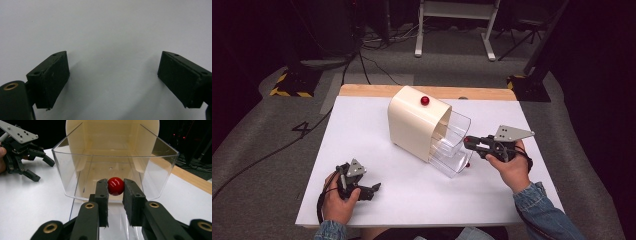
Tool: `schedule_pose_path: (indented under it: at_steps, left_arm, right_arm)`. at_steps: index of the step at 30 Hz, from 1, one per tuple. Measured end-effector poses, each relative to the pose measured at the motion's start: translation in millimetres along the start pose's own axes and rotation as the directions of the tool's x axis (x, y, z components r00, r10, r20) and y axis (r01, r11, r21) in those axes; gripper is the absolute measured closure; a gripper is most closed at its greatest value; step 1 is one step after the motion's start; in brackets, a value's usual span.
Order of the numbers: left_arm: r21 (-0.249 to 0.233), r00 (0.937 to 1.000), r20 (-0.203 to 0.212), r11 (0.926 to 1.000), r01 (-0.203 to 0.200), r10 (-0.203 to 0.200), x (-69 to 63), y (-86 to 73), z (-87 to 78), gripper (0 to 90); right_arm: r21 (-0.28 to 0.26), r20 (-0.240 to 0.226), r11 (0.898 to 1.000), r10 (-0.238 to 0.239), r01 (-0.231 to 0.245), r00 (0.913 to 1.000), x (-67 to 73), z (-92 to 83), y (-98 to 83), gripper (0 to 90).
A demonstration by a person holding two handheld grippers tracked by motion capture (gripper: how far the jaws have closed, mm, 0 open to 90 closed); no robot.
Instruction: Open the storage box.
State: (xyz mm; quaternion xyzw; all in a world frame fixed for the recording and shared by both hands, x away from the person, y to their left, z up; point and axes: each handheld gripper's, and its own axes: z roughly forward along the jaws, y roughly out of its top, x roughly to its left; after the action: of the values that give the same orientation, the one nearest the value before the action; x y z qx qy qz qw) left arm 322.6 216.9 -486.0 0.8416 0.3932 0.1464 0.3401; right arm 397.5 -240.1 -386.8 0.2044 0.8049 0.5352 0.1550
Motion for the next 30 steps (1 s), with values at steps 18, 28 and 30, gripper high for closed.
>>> schedule_pose_path:
  at_steps: [18,28,30]
  left_arm:
    - [-0.002,1.0000,-0.003,1.0000,0.000,0.000,-0.4,-0.2,0.0,10.8]
    - [-0.003,1.0000,-0.004,1.0000,0.001,-0.001,-0.7,-0.3,0.0,10.8]
    - [-0.003,1.0000,-0.004,1.0000,0.001,-0.001,-0.6,-0.3,0.0,10.8]
  right_arm:
    - [0.015,0.000,0.999,0.041,-0.041,0.9991,-4.4,-5.1,-13.1,64.9]
    - [0.007,0.001,0.999,0.052,-0.052,0.9986,-5.1,-16.2,-17.7,56.6]
    - [0.007,0.008,0.999,0.053,-0.053,0.9985,-5.3,-21.7,-18.0,55.3]
